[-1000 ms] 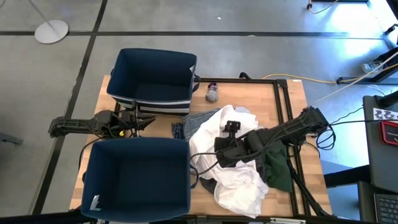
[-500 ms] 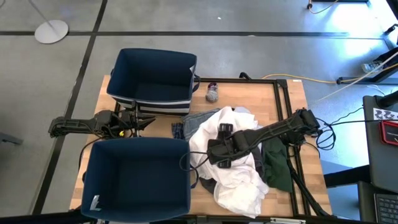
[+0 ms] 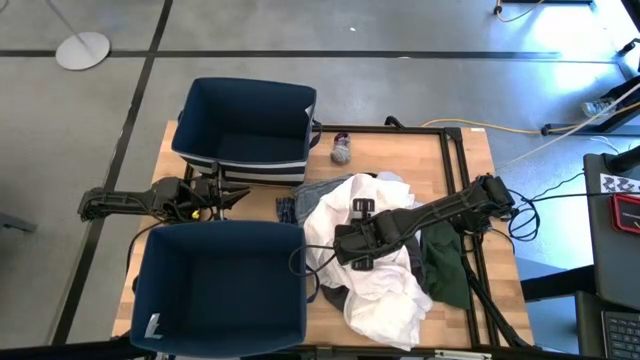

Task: Sort clothes
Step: Put the white dress into the top blue laundry organizer

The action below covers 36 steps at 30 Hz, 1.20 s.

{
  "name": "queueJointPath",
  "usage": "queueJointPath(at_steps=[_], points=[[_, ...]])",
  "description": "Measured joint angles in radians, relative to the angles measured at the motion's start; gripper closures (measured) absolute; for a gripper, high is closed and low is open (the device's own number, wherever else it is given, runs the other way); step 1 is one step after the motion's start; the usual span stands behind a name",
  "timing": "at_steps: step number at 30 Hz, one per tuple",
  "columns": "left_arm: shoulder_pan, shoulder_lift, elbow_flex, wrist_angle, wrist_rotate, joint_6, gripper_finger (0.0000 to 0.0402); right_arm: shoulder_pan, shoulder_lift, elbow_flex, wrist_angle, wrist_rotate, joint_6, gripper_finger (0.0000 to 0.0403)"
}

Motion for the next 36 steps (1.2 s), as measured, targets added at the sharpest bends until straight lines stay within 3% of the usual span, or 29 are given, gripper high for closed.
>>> queueJointPath(at_steps=[9,13,21,36], points=[[0.000,0.000,0.000,-0.002,0.000,0.000,0.0361,0.000,-0.043,0.052,-0.076,0.088,-0.024,0.0390],[0.000,0.000,0.000,-0.009,0.000,0.001,0.0361,0.000,-0.045,0.149,-0.125,0.154,-0.025,0.0375],[0.000,0.000,0.000,-0.014,0.000,0.001,0.0361,0.000,-0.047,0.353,-0.203,0.273,-0.077,0.0391],[0.000,0.000,0.000,-0.014,0.000,0.001,0.0361,-0.008,-0.047,0.594,-0.172,0.698,-0.323,0.0385]])
